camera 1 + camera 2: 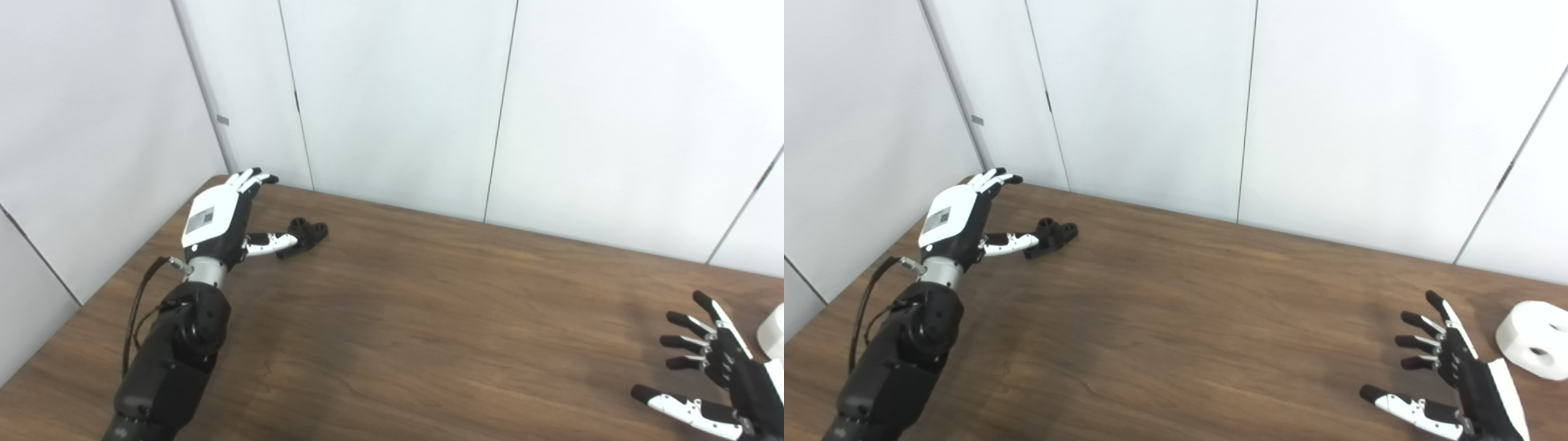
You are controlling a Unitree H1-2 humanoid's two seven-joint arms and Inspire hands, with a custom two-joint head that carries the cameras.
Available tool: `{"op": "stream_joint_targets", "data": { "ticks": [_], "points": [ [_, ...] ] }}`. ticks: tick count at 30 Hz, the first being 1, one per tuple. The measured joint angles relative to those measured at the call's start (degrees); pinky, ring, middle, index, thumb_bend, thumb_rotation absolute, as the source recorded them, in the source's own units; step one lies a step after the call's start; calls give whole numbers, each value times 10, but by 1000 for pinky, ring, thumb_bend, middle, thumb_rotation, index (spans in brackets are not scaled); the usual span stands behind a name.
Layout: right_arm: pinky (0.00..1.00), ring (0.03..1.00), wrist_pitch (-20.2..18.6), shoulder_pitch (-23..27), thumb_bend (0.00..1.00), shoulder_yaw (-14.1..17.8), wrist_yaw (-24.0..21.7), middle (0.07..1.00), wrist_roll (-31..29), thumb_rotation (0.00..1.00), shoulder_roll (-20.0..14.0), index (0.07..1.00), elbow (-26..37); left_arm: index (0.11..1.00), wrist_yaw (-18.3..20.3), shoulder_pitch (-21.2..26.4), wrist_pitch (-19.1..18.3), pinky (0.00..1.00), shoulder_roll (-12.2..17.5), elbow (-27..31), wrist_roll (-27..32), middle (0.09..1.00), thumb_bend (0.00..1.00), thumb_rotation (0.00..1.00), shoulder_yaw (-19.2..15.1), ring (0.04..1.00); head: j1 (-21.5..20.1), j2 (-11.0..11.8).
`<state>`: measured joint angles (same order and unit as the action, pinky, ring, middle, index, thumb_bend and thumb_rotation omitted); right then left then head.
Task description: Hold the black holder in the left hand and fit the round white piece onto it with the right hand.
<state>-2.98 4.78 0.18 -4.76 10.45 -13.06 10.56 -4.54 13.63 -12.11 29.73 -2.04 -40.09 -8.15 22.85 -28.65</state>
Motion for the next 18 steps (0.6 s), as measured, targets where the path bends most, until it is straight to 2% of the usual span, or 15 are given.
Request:
{"op": "stream_joint_targets", "data": {
  "ticks": [10,13,18],
  "points": [
    [561,699,-1,0,675,7,0,804,0,0,-1,927,12,884,8,11,-51,1000,2,-29,-10,1000,1000,506,35,1000,-3,-4],
    [559,693,-9,0,672,8,0,803,0,0,-2,925,15,870,9,15,-67,986,2,-42,-14,1000,999,494,44,1000,-4,-4],
    [567,700,-13,-1,673,8,0,801,1,0,-2,923,20,848,8,20,-71,976,2,-67,-7,1000,1000,491,50,1000,-4,-4]
  ]
}}
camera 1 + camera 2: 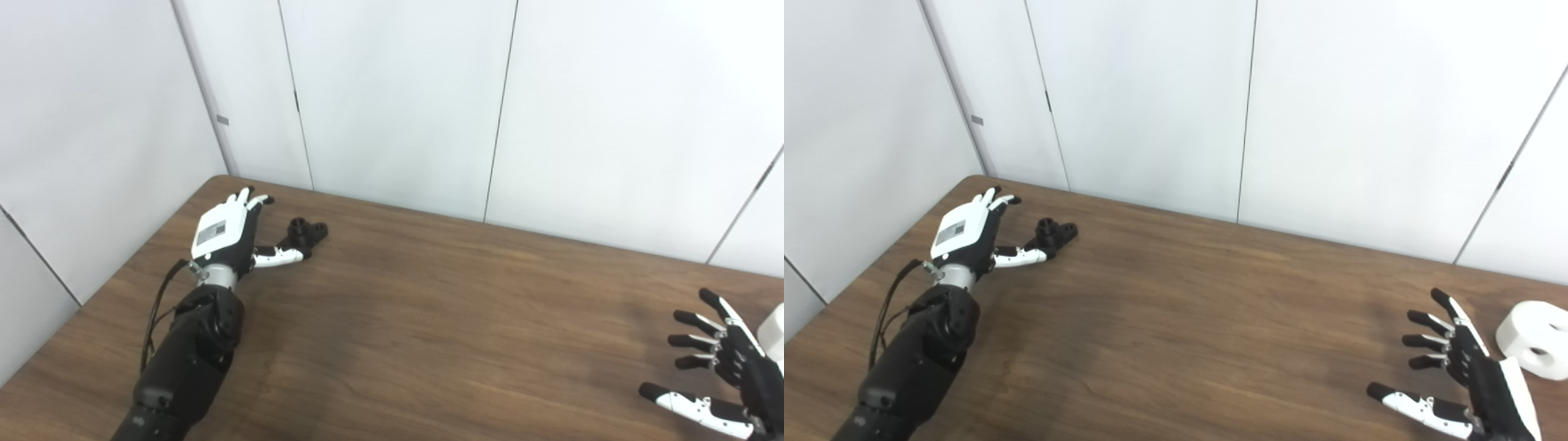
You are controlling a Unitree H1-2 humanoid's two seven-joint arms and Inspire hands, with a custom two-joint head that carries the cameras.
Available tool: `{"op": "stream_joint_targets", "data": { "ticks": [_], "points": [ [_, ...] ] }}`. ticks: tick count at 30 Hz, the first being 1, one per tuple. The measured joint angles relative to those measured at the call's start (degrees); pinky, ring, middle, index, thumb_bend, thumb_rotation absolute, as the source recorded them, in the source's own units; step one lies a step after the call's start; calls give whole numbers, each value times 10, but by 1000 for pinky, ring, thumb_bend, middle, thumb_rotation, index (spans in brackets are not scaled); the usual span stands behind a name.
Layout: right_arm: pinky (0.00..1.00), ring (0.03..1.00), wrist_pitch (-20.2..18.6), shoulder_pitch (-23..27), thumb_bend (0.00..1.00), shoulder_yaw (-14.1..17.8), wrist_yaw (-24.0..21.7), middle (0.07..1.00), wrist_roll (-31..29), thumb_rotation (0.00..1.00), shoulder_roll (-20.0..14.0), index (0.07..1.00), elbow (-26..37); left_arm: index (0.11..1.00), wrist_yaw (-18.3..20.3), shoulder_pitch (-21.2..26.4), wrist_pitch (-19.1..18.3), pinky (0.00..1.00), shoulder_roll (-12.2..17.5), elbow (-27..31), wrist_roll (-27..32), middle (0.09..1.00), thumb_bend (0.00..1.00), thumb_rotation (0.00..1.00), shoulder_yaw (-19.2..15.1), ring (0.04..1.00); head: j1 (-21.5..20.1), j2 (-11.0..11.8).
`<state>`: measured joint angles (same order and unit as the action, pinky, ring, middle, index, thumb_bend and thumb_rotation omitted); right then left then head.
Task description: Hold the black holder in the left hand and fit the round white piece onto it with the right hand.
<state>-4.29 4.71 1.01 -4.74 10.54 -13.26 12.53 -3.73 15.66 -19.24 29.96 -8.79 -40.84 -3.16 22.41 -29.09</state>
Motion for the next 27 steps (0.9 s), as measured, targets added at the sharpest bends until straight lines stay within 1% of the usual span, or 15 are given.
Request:
{"op": "stream_joint_targets", "data": {
  "ticks": [3,9,10,14,16,21,25,27],
  "points": [
    [565,698,-2,0,675,0,0,800,0,0,0,922,1,833,-1,3,-1,976,-1,-13,8,1000,998,471,2,1000,-4,-1],
    [564,700,-6,-2,676,1,0,803,0,0,0,920,12,825,-14,12,0,993,-3,-55,12,1000,971,461,7,1000,-4,-1],
    [566,704,-8,-2,674,2,0,805,1,0,0,921,12,824,-20,13,1,997,-4,-61,13,1000,962,453,9,1000,-10,0],
    [566,710,-15,-5,668,3,0,812,2,0,0,924,14,829,-38,21,1,1000,-6,-95,16,1000,952,446,11,1000,-11,0],
    [564,710,-17,-7,667,4,0,811,3,0,-1,924,14,829,-48,22,2,1000,-7,-103,19,1000,942,431,12,1000,-11,0],
    [572,708,-20,-7,665,4,0,809,6,0,-1,925,19,821,-65,30,13,1000,-7,-122,35,1000,950,434,15,1000,-11,0],
    [576,708,-20,-7,666,4,0,812,7,0,-1,929,19,796,-67,33,20,989,-14,-126,64,1000,926,414,9,1000,-13,-3],
    [578,710,-20,-7,665,4,0,814,9,0,-1,930,19,764,-66,34,23,997,-27,-127,98,1000,923,373,-8,1000,-13,-3]
  ]
}}
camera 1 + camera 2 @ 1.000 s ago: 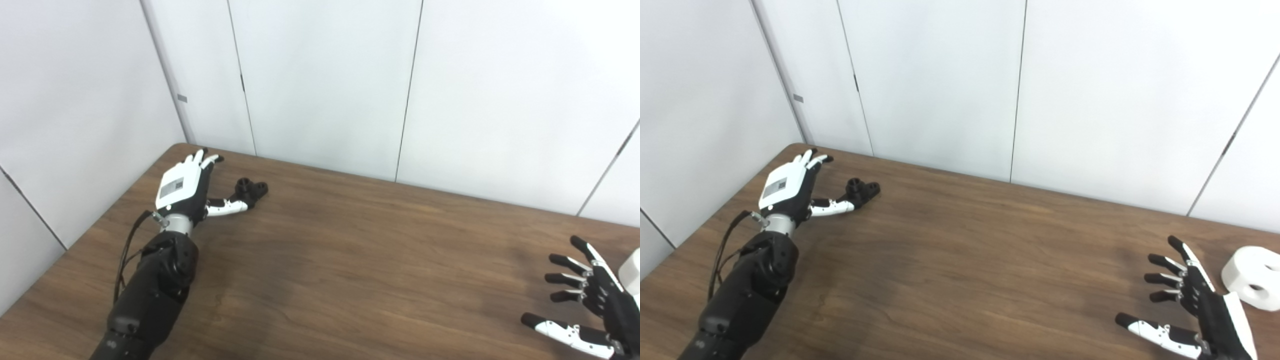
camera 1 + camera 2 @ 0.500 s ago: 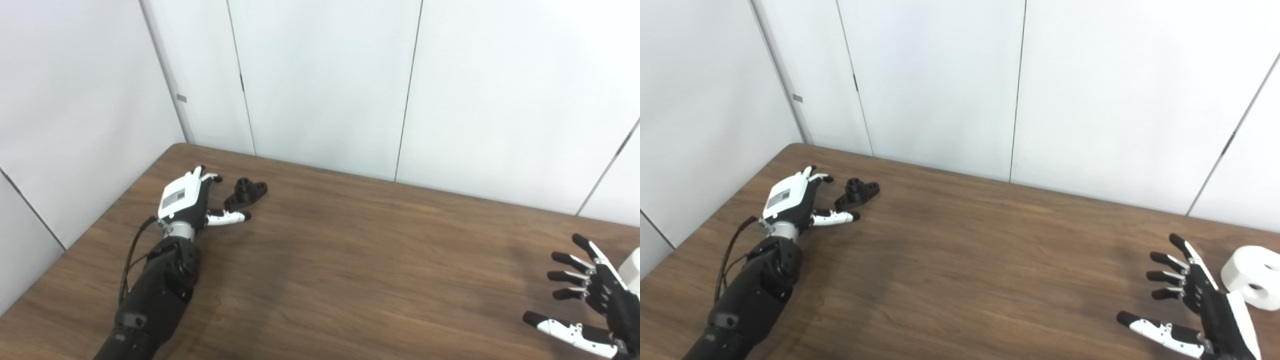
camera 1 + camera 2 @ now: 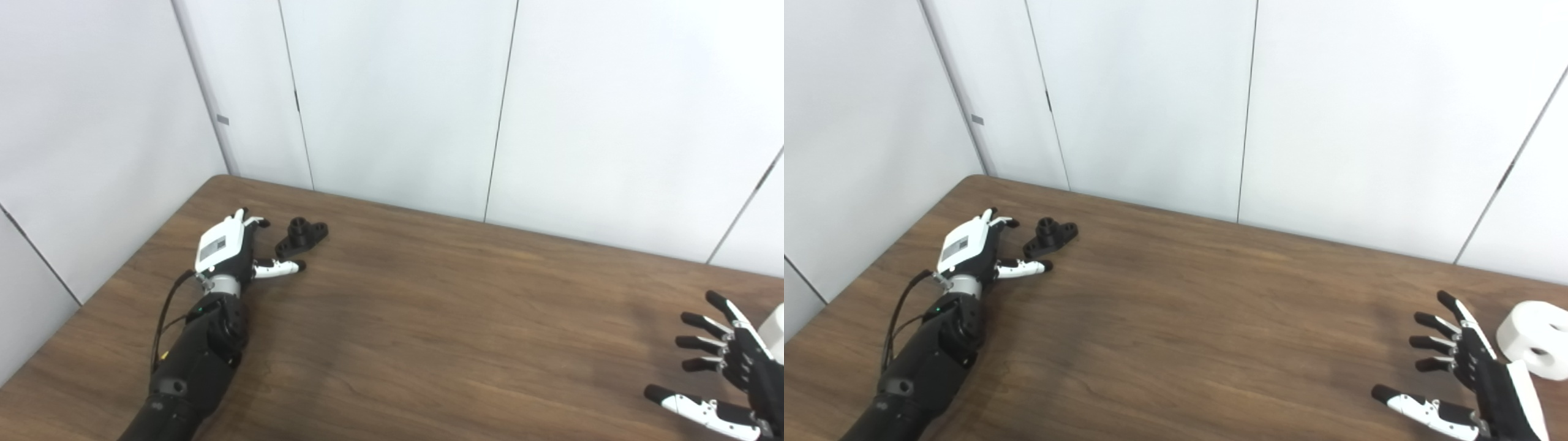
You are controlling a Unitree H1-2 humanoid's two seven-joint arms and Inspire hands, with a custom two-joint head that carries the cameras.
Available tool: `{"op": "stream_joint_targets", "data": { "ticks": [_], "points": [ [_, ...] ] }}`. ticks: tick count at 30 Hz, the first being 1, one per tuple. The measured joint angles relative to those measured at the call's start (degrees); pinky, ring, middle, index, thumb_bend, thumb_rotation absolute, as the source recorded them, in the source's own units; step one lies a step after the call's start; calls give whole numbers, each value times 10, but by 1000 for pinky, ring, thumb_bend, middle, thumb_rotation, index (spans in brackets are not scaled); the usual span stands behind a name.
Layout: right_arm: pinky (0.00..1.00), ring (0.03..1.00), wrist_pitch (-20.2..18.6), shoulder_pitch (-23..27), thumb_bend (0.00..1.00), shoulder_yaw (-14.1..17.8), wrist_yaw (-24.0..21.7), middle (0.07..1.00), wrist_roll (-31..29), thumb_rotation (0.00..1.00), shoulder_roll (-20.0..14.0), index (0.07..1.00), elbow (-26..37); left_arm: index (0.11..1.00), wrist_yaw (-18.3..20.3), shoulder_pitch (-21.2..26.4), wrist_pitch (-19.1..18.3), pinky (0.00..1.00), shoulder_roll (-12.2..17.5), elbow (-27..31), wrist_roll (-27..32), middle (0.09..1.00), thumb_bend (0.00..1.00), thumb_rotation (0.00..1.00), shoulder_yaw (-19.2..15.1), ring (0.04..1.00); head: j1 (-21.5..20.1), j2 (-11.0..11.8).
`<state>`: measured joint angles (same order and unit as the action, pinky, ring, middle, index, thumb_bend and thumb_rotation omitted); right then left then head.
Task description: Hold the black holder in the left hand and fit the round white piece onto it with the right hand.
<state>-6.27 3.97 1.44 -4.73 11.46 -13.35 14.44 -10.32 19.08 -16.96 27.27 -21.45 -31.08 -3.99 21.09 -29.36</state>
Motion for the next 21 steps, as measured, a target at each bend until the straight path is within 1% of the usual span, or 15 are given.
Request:
{"op": "stream_joint_targets", "data": {
  "ticks": [1,2,3,6,10,13,16,21],
  "points": [
    [578,710,0,0,665,0,0,815,1,0,0,931,0,755,0,1,0,989,-8,0,19,1000,921,369,-10,1000,-2,-1],
    [579,712,0,0,663,0,0,816,1,0,0,932,0,744,1,2,0,959,-16,0,35,1000,920,378,-19,1000,-2,-1],
    [580,712,0,0,663,0,0,816,1,0,0,932,0,740,-2,3,0,941,-22,0,42,1000,920,383,-24,1000,-3,-2],
    [576,711,-1,-2,661,0,0,816,1,0,0,929,4,728,-4,17,-4,924,-22,0,59,995,920,378,-34,1000,-4,-4],
    [574,712,-3,-7,663,0,0,815,1,0,0,927,13,717,-6,20,-4,950,-26,0,74,995,905,358,-34,1000,-6,-6],
    [581,715,-12,-9,658,0,0,815,1,0,0,928,14,711,-8,20,-3,948,-27,-1,74,989,897,358,-28,1000,-6,-8],
    [577,713,-21,-11,650,1,0,815,1,0,0,929,20,714,-11,21,-4,968,-27,-5,74,989,897,365,-23,1000,-9,-11],
    [572,705,-24,-12,650,1,0,813,1,0,0,928,32,716,-13,24,-5,999,-29,-12,74,992,878,355,-16,1000,-10,-14]
  ]
}}
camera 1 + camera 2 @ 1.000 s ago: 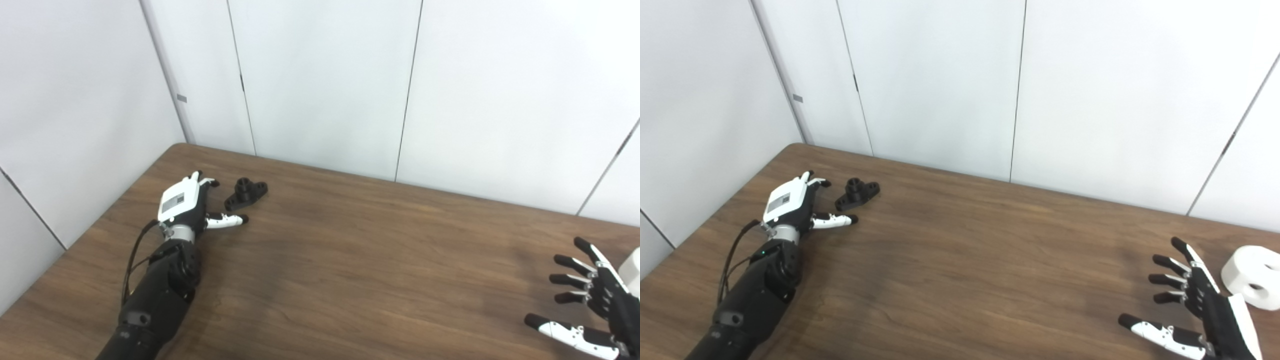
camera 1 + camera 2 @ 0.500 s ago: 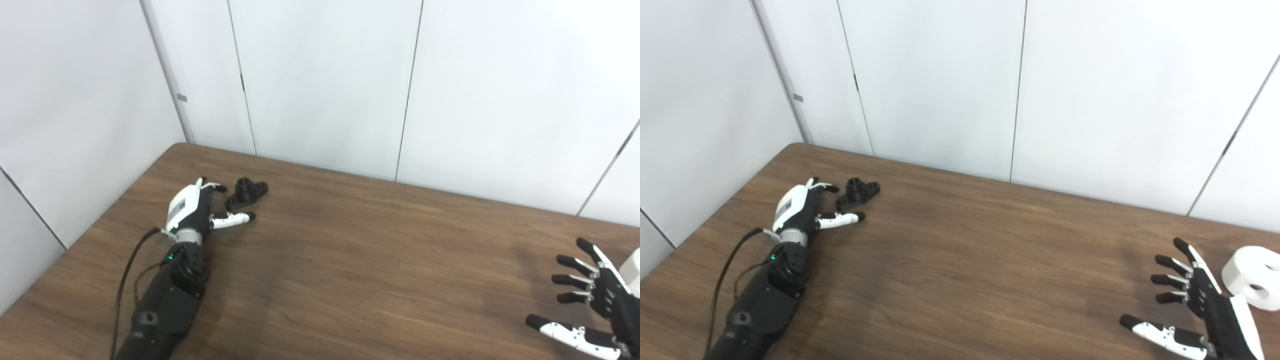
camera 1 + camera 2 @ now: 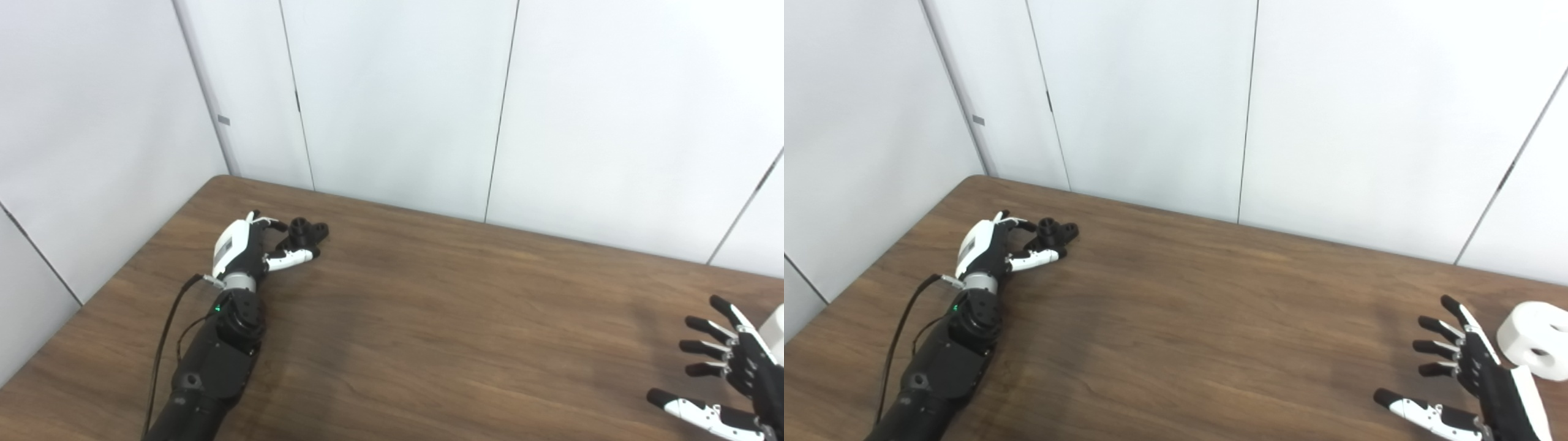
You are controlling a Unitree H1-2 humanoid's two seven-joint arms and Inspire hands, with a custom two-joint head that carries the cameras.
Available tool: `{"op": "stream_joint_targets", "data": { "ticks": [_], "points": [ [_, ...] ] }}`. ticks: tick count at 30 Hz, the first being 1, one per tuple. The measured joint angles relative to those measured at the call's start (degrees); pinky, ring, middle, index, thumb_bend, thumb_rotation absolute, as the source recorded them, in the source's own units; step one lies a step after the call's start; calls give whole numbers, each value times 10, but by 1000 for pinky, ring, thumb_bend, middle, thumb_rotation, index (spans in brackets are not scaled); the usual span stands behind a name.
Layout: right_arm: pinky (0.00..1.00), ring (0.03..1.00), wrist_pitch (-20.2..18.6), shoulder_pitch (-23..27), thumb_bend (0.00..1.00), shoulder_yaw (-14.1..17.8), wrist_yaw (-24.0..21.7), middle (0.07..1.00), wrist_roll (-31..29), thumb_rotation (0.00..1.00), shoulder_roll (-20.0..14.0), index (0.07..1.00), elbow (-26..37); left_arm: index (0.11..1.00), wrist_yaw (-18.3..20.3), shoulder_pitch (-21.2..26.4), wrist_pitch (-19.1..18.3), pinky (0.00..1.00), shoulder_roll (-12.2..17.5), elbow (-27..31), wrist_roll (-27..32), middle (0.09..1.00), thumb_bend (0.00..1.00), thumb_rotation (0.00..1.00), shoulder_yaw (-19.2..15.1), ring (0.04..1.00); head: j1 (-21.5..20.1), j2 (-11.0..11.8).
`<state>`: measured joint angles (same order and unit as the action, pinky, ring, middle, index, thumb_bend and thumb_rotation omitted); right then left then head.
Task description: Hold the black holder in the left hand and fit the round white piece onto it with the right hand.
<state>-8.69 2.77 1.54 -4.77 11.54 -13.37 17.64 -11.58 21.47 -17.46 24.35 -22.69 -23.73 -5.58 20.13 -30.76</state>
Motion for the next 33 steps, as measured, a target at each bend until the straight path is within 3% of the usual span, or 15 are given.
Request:
{"op": "stream_joint_targets", "data": {
  "ticks": [9,13,18,33],
  "points": [
    [584,711,-1,-8,641,4,-1,824,-1,0,-1,936,1,711,-17,8,5,986,-2,-26,-2,986,890,347,5,1000,0,-5],
    [580,705,-1,-9,634,5,-4,823,-3,0,-3,939,1,715,-35,11,-3,949,4,-39,-35,987,892,356,30,1000,-1,-8],
    [588,709,-1,-11,636,6,-5,820,-2,0,-3,937,1,722,-43,14,-18,978,13,-51,-59,1000,867,352,54,1000,-3,-9],
    [602,716,-1,-13,628,9,-7,829,-8,0,-4,946,1,698,-59,15,-20,1000,12,-56,-53,992,850,302,56,1000,4,-17]
  ]
}}
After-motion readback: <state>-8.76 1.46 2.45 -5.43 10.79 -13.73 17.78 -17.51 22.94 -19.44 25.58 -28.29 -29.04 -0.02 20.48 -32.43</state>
